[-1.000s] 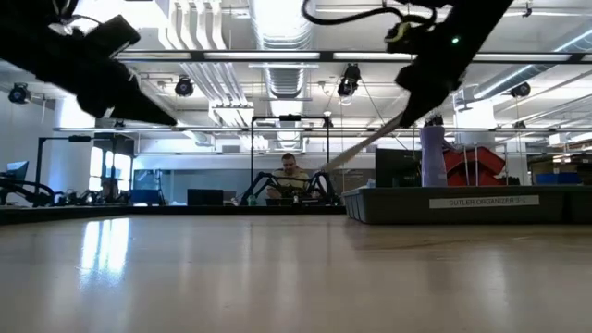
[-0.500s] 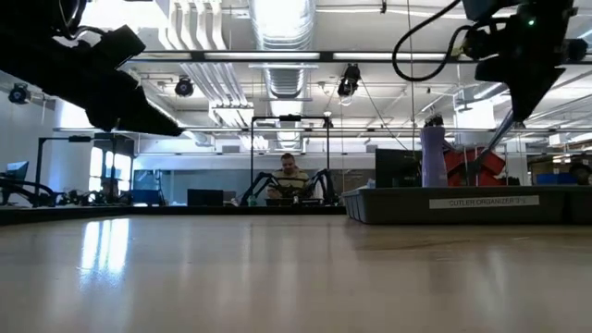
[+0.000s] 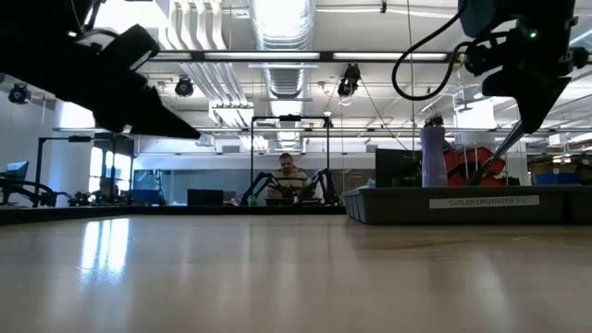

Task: Sort silverware
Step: Put the silver knife into the gray silverware tray

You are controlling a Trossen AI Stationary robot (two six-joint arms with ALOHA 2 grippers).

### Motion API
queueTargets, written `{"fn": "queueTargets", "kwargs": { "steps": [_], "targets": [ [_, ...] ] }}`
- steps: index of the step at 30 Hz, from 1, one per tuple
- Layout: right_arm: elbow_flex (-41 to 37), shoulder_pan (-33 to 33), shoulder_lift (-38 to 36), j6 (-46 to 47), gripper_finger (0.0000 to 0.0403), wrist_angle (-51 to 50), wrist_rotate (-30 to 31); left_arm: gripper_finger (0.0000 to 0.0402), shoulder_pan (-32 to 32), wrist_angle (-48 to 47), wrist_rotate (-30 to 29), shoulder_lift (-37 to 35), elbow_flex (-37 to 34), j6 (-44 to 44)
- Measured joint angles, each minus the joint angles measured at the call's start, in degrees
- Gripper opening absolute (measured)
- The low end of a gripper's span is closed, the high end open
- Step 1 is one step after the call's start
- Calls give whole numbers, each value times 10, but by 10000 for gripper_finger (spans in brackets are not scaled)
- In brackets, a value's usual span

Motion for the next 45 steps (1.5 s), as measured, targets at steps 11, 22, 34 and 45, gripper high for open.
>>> {"fn": "queueTargets", "kwargs": {
  "steps": [11, 22, 34, 45],
  "targets": [
    [10, -1, 84, -111, 0, 131, 16, 118, 106, 169, 187, 150, 81, 126],
    [40, 0, 44, -62, 0, 37, 42, 117, 256, 70, 403, 374, 348, 211],
    [38, 0, 16, -61, 0, 5, 11, 117, 296, -225, 412, 545, 653, 190],
    [38, 0, 10, -40, 0, -6, 26, 117, 305, -371, 366, 568, 697, 121]
  ]
}}
